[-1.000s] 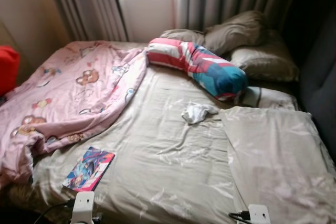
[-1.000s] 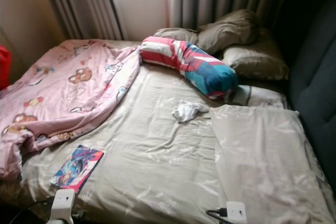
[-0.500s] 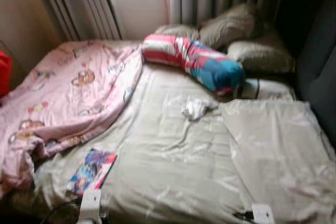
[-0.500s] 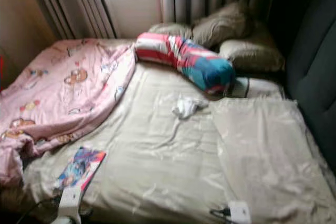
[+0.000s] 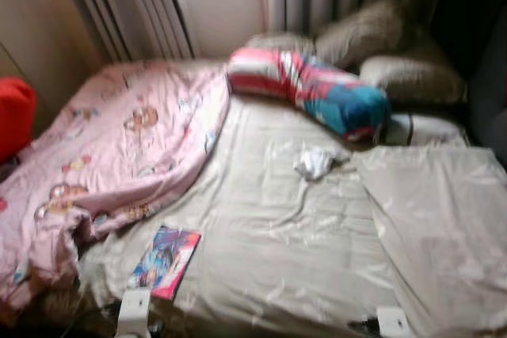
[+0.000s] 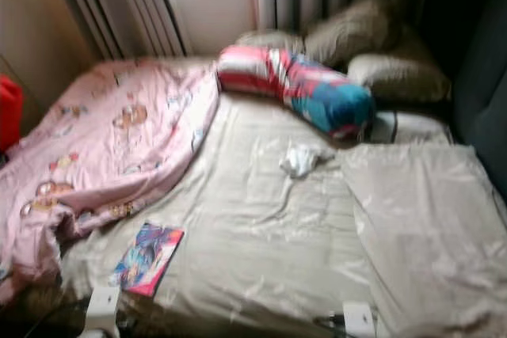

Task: Clean up the room

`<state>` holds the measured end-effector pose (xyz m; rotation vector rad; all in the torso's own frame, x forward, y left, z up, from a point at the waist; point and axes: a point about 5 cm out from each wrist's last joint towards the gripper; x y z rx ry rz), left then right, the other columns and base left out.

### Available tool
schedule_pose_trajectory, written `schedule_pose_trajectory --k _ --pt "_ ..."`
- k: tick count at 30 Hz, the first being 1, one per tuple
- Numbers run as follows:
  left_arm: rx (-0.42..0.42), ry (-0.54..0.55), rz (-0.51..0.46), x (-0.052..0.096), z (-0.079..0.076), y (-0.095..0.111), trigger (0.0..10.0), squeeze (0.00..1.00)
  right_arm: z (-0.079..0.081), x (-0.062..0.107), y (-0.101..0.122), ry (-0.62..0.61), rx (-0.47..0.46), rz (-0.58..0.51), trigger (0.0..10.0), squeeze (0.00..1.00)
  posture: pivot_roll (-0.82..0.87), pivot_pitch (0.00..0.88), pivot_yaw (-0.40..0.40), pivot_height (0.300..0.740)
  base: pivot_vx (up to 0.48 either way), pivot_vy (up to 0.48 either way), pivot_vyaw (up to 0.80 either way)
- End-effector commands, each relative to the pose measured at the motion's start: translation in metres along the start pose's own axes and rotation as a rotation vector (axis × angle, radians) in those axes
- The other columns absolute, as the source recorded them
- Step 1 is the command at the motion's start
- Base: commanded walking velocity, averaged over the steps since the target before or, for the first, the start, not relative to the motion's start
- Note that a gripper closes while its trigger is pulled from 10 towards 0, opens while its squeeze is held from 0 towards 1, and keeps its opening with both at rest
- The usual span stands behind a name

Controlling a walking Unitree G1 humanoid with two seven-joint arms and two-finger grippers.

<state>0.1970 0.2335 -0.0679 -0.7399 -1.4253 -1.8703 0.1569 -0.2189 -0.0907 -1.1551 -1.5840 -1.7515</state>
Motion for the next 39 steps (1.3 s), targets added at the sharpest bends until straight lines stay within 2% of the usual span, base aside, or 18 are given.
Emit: schedule_pose_trajectory --k 1,18,39 --pt "0.006 0.022 0.019 0.001 0.008 -0.005 10.0 0.0 0.011 0.0 0.0 0.03 -0.001 0.002 10.0 0.0 -0.12 0.0 0.067 0.733 0.0 0.345 0.0" --pt "0.031 -0.001 0.013 0.0 -0.006 0.0 10.0 0.0 0.0 -0.001 0.007 0.025 0.059 -0.006 10.0 0.0 -0.12 0.0 -0.011 0.733 0.0 0.344 0.0" --pt "0.005 0.01 0.019 0.0 0.003 0.0 10.0 0.0 0.005 -0.001 0.003 0.042 0.051 0.004 10.0 0.0 -0.11 0.0 0.022 0.733 0.0 0.345 0.0"
Point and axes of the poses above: a point about 5 cm out from each wrist's last joint towards the gripper, its own x axis pointing back from the gripper into the wrist, its own y axis along the axis of the wrist's last joint, z = x × y, and after that the axes turned 12 degrees about -x, right-handed
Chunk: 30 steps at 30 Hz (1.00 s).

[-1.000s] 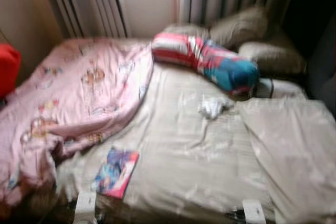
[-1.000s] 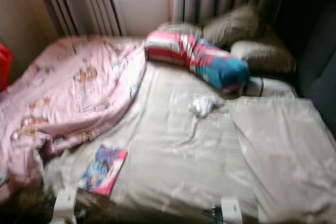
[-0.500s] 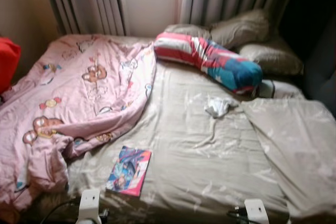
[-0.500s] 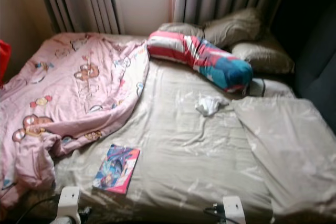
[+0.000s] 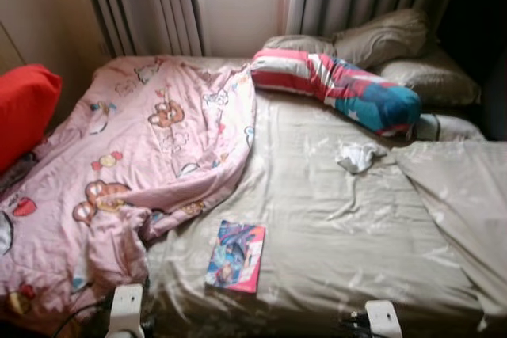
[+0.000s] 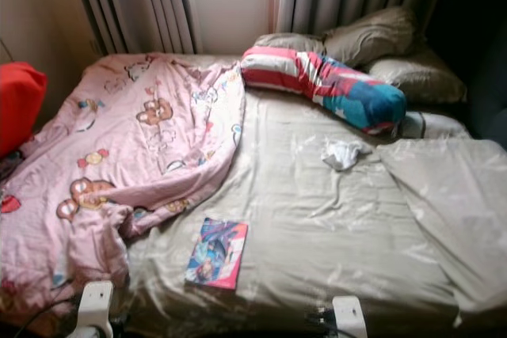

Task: Clean up the room

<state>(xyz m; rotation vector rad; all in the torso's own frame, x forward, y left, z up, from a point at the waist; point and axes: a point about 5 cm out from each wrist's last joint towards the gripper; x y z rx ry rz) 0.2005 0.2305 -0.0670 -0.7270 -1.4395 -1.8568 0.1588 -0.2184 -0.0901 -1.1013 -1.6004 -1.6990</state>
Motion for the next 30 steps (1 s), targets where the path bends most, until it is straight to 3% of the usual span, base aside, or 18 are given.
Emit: schedule_pose_trajectory --k 1,30 --pt "-0.015 0.007 0.021 0.0006 0.0052 -0.0038 10.0 0.0 0.0042 -0.0005 0.0016 0.012 -0.006 -0.003 10.0 0.0 -0.11 0.0 0.022 0.733 0.0 0.345 0.0" --pt "-0.044 -0.004 0.025 0.0008 0.0035 -0.005 10.0 0.0 0.0032 0.0 -0.0008 0.014 -0.037 -0.001 10.0 0.0 -0.1 0.0 0.012 0.733 0.0 0.343 0.0"
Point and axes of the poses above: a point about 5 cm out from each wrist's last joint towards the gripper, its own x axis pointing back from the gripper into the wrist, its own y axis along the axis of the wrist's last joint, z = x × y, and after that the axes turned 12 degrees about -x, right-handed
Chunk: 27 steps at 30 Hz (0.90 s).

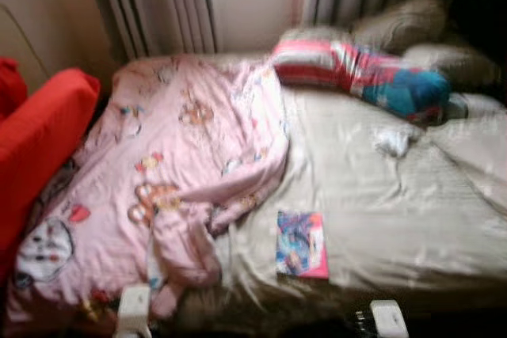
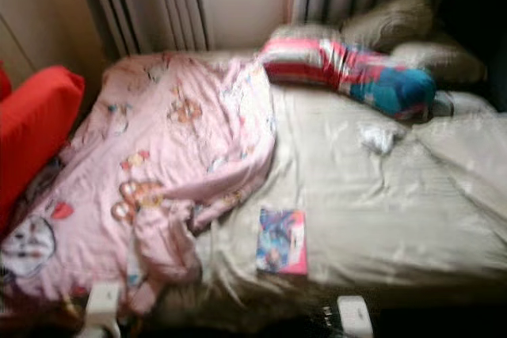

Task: Clean up the room

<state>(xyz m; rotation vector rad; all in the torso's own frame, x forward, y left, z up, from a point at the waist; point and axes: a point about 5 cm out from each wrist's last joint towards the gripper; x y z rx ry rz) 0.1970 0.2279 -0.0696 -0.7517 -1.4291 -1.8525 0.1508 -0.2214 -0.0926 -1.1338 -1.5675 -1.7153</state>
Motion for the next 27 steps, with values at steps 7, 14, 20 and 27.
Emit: schedule_pose_trajectory --k 7,14,20,27 --pt "-0.07 0.0 0.006 0.0001 0.0077 0.0002 10.0 0.0 0.009 -0.0015 0.007 0.024 -0.004 -0.02 10.0 0.0 -0.1 0.0 0.016 0.733 0.0 0.094 0.0" --pt "-0.065 -0.005 -0.005 0.0003 0.0086 0.0006 10.0 0.0 0.0108 -0.0015 0.0066 0.032 0.0 -0.019 10.0 0.0 -0.1 0.0 0.021 0.733 0.0 0.0 0.0" --pt "-0.065 -0.012 -0.01 0.0 0.0089 0.0023 10.0 0.0 0.0122 -0.0017 0.0082 0.039 -0.019 -0.028 10.0 0.0 -0.1 0.0 0.019 0.733 0.0 0.0 0.0" --pt "-0.032 -0.008 -0.023 -0.0012 0.0069 0.0084 10.0 0.0 0.0122 -0.0025 0.0148 0.04 -0.022 -0.042 10.0 0.0 -0.1 0.0 -0.006 0.733 0.0 0.0 0.0"
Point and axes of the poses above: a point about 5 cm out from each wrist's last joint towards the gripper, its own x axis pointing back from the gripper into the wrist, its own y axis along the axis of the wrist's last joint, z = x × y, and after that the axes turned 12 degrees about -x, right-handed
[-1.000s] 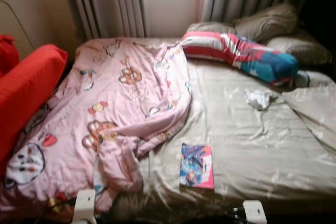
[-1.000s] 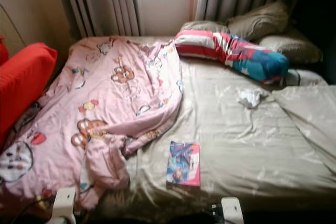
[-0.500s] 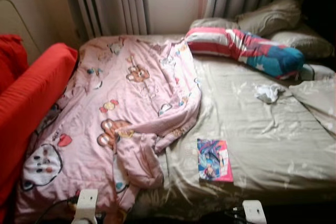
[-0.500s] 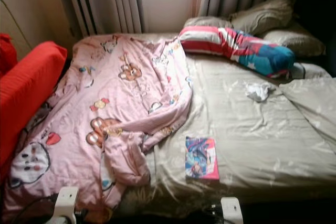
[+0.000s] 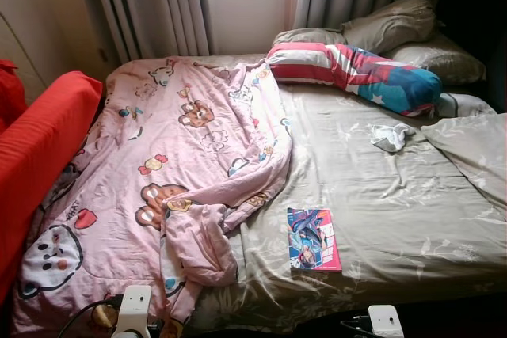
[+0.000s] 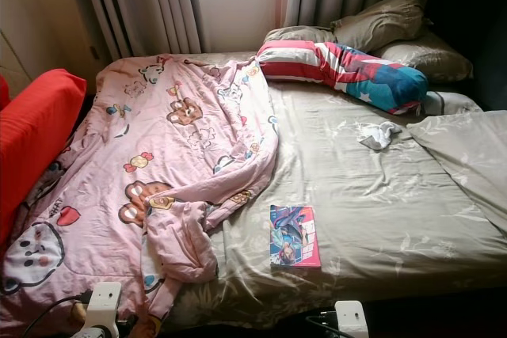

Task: Clean up the room

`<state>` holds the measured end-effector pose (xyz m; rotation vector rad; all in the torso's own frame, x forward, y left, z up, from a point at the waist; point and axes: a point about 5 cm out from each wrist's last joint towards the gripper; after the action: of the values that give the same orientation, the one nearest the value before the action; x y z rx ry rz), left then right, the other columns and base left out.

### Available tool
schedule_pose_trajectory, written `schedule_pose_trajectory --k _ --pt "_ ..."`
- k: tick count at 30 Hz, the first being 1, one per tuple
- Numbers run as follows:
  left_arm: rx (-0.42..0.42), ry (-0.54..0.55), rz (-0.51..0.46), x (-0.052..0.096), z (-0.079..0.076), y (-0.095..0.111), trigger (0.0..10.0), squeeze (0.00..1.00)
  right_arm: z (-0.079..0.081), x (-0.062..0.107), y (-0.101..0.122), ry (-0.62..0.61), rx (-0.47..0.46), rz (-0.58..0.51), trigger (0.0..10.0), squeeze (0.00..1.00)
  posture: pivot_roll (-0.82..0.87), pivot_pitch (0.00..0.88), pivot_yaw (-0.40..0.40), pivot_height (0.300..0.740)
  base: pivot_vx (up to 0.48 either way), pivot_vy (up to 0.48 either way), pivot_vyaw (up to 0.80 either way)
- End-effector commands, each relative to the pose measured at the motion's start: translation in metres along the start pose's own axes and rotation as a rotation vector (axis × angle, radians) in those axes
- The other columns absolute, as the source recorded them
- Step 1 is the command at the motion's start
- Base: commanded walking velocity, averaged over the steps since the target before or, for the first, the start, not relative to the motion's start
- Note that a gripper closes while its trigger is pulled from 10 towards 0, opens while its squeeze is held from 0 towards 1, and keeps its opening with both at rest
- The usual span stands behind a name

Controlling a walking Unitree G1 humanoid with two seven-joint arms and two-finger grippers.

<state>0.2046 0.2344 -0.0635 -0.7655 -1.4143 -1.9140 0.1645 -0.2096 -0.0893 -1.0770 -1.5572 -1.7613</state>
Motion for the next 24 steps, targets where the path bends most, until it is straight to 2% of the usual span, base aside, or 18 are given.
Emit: schedule_pose_trajectory --k 1,7,9,24 --pt "0.022 0.002 0.005 -0.001 -0.002 0.001 10.0 0.0 -0.003 0.0 0.005 -0.003 -0.003 -0.013 10.0 0.0 -0.1 0.0 -0.013 0.733 0.0 0.0 0.0" --pt "0.068 -0.005 -0.01 -0.002 -0.011 0.008 10.0 0.0 -0.009 -0.001 0.013 -0.018 0.015 -0.025 10.0 0.0 -0.08 0.0 -0.067 0.733 0.0 0.0 0.0" --pt "0.075 0.002 -0.006 -0.002 -0.009 0.009 10.0 0.0 -0.008 -0.001 0.013 -0.025 -0.016 -0.03 10.0 0.0 -0.09 0.0 -0.048 0.733 0.0 0.0 0.0" --pt "0.033 0.011 -0.002 -0.002 0.005 0.008 10.0 0.0 0.005 -0.002 0.011 -0.007 -0.054 -0.036 10.0 0.0 -0.07 0.0 0.017 0.733 0.0 0.0 0.0"
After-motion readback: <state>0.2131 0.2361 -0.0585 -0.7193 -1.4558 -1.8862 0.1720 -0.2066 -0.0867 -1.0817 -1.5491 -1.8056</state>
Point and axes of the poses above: a point about 5 cm out from each wrist's last joint towards the gripper, its own x axis pointing back from the gripper into the wrist, its own y axis along the axis of the wrist's last joint, z = x × y, and after that the axes turned 12 degrees about -x, right-handed
